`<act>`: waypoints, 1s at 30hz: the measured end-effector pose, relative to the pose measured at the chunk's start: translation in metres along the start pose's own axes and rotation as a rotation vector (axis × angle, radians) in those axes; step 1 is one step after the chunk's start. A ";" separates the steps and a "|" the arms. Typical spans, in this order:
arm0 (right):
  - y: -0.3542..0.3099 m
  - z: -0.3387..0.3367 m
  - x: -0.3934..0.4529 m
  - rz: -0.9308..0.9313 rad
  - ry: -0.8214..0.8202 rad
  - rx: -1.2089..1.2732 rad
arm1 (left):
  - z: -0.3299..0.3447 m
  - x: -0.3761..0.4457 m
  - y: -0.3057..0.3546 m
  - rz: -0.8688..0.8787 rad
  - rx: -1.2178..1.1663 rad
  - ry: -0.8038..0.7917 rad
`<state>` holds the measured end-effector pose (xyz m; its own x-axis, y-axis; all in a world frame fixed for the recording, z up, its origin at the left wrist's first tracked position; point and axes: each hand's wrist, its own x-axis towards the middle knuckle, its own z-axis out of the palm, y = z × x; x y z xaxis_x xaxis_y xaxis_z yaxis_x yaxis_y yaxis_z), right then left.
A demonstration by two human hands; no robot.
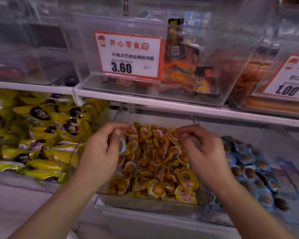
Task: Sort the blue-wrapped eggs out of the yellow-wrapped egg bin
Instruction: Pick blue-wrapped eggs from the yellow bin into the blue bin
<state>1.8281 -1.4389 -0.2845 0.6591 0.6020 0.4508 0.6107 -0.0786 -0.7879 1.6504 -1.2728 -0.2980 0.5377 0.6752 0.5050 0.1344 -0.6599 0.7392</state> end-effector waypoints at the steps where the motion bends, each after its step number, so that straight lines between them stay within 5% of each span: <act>1: -0.007 0.013 -0.002 -0.030 -0.124 -0.033 | -0.009 -0.005 0.000 -0.010 -0.043 0.028; 5: -0.007 0.069 -0.004 -0.101 -0.597 -0.251 | -0.027 -0.018 -0.009 -0.143 -0.166 0.072; 10: 0.021 0.124 0.000 -0.072 -0.930 -0.586 | -0.033 -0.016 -0.025 -0.304 -0.333 0.047; 19: 0.028 0.145 0.017 -0.061 -0.999 -0.977 | -0.033 -0.010 -0.019 -0.277 -0.336 -0.053; 25: 0.030 0.146 0.020 -0.165 -0.987 -0.787 | -0.034 -0.010 -0.019 -0.286 -0.389 -0.040; 30: 0.029 0.148 0.025 -0.063 -0.940 -0.684 | -0.034 -0.013 -0.021 -0.276 -0.403 -0.036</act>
<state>1.7973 -1.3088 -0.3579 0.2088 0.9497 -0.2333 0.9292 -0.2671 -0.2554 1.6123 -1.2567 -0.3048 0.5563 0.7907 0.2554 -0.0529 -0.2730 0.9606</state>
